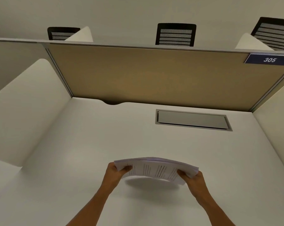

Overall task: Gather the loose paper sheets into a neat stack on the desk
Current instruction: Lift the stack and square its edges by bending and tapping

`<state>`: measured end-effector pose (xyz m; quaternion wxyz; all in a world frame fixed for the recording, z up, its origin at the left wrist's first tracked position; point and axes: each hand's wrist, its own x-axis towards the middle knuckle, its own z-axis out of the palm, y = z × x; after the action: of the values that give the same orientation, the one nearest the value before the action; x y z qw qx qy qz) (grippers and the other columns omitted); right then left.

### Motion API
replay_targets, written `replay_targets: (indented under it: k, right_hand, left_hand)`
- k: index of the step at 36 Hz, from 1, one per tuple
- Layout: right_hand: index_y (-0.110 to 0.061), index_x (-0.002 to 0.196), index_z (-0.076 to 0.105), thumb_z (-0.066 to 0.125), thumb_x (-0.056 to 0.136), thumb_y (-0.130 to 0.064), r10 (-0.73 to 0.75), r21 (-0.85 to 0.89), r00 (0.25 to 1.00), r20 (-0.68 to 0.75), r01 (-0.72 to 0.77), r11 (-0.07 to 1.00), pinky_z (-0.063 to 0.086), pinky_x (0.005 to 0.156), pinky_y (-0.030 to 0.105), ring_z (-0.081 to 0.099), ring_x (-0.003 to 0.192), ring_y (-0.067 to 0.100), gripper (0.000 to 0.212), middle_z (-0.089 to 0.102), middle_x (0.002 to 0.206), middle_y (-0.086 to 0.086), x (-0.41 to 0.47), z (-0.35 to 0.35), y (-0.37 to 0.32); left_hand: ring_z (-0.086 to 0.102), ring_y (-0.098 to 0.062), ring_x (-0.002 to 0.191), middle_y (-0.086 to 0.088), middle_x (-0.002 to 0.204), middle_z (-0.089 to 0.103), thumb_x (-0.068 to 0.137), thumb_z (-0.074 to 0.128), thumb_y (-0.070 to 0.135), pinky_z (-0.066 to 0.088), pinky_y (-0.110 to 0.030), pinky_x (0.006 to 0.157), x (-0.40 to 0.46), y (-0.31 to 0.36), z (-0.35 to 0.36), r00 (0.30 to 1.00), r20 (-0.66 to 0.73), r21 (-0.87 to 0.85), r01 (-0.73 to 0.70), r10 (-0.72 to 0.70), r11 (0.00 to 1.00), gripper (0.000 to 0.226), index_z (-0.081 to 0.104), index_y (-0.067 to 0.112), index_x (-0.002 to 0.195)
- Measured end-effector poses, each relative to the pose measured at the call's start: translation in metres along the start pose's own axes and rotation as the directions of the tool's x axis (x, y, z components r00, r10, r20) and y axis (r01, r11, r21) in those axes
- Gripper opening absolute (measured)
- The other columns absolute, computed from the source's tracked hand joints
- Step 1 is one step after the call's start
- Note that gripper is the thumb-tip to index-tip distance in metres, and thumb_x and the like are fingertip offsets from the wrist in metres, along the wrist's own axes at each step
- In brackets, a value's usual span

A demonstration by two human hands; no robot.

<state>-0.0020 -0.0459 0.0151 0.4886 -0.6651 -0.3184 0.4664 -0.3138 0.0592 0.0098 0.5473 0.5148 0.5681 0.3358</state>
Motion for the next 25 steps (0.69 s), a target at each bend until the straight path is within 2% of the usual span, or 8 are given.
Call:
replay_targets:
  k: [4, 6, 8, 10, 13, 16, 21, 25]
  right_hand:
    - [-0.032, 0.1, 0.08, 0.076, 0.086, -0.006, -0.027, -0.022, 0.999, 0.043, 0.028, 0.999, 0.055, 0.072, 0.009, 0.072, 0.095, 0.0, 0.03, 0.079, 0.101, -0.01, 0.002, -0.003, -0.006]
    - [-0.024, 0.111, 0.075, 0.076, 0.086, -0.004, -0.031, -0.02, 0.998, 0.062, 0.032, 0.999, 0.054, 0.076, 0.008, 0.069, 0.104, -0.002, 0.033, 0.077, 0.11, -0.012, 0.003, -0.005, -0.004]
    - [-0.023, 0.114, 0.073, 0.076, 0.086, -0.004, -0.032, -0.016, 0.998, 0.061, 0.033, 0.999, 0.055, 0.076, 0.009, 0.069, 0.104, -0.001, 0.034, 0.077, 0.11, -0.011, 0.005, -0.007, -0.003]
    - [-0.023, 0.108, 0.076, 0.075, 0.086, -0.005, -0.032, -0.025, 0.998, 0.061, 0.034, 0.999, 0.055, 0.074, 0.01, 0.07, 0.1, 0.001, 0.028, 0.078, 0.106, -0.009, 0.006, -0.007, -0.003]
    - [-0.026, 0.095, 0.08, 0.073, 0.088, -0.003, -0.035, -0.05, 0.998, 0.05, 0.037, 0.998, 0.056, 0.07, 0.013, 0.072, 0.09, 0.005, 0.025, 0.079, 0.097, -0.005, 0.007, -0.005, -0.002]
    - [-0.026, 0.093, 0.08, 0.072, 0.089, -0.003, -0.029, -0.045, 0.999, 0.03, 0.03, 0.999, 0.055, 0.066, 0.012, 0.073, 0.087, 0.007, 0.025, 0.08, 0.092, -0.004, 0.008, -0.004, -0.001]
    - [-0.024, 0.096, 0.081, 0.07, 0.091, -0.006, -0.048, -0.02, 0.999, 0.007, 0.048, 0.999, 0.056, 0.066, 0.014, 0.074, 0.084, 0.009, 0.021, 0.081, 0.092, -0.001, 0.007, -0.005, -0.003]
    - [-0.027, 0.095, 0.08, 0.073, 0.089, -0.007, -0.02, -0.015, 1.0, 0.008, 0.021, 1.0, 0.056, 0.067, 0.013, 0.073, 0.085, 0.005, 0.022, 0.08, 0.093, -0.005, 0.005, -0.004, 0.003]
  left_hand:
    - [0.073, -0.006, 0.087, 0.004, 0.092, 0.079, 0.075, 0.083, 0.003, 0.058, -0.019, 0.071, 0.003, 0.003, -0.004, 0.999, 0.042, 0.002, -0.027, 0.027, 1.0, 0.029, 0.075, 0.026, 0.091]
    - [0.072, -0.009, 0.095, 0.0, 0.097, 0.079, 0.075, 0.084, 0.008, 0.057, -0.025, 0.082, 0.004, 0.003, -0.006, 0.998, 0.046, -0.01, -0.04, 0.04, 0.999, 0.032, 0.068, 0.018, 0.1]
    - [0.071, -0.011, 0.098, -0.001, 0.1, 0.079, 0.074, 0.085, 0.019, 0.057, -0.03, 0.084, 0.004, 0.004, -0.007, 0.997, 0.047, -0.002, -0.058, 0.058, 0.998, 0.033, 0.067, 0.02, 0.102]
    - [0.07, -0.011, 0.097, 0.0, 0.099, 0.078, 0.071, 0.085, 0.028, 0.057, -0.03, 0.083, 0.005, 0.005, -0.006, 0.996, 0.051, 0.019, -0.071, 0.07, 0.997, 0.029, 0.07, 0.025, 0.096]
    - [0.07, -0.008, 0.088, 0.001, 0.092, 0.077, 0.076, 0.084, 0.016, 0.055, -0.027, 0.078, 0.007, 0.006, -0.001, 0.997, 0.037, 0.049, -0.07, 0.068, 0.996, 0.017, 0.075, 0.027, 0.085]
    - [0.07, -0.005, 0.079, 0.003, 0.085, 0.077, 0.079, 0.081, 0.01, 0.054, -0.021, 0.069, 0.008, 0.007, 0.003, 0.998, 0.017, 0.056, -0.058, 0.057, 0.997, 0.021, 0.076, 0.03, 0.077]
    - [0.068, -0.001, 0.071, 0.005, 0.079, 0.077, 0.078, 0.082, 0.011, 0.052, -0.012, 0.059, 0.006, 0.011, 0.004, 0.998, -0.02, 0.039, -0.056, 0.056, 0.998, 0.022, 0.076, 0.032, 0.074]
    - [0.069, -0.001, 0.079, 0.007, 0.088, 0.077, 0.077, 0.083, 0.01, 0.056, -0.016, 0.064, 0.004, 0.005, 0.003, 1.0, 0.012, 0.042, -0.018, 0.018, 0.999, 0.024, 0.075, 0.031, 0.085]
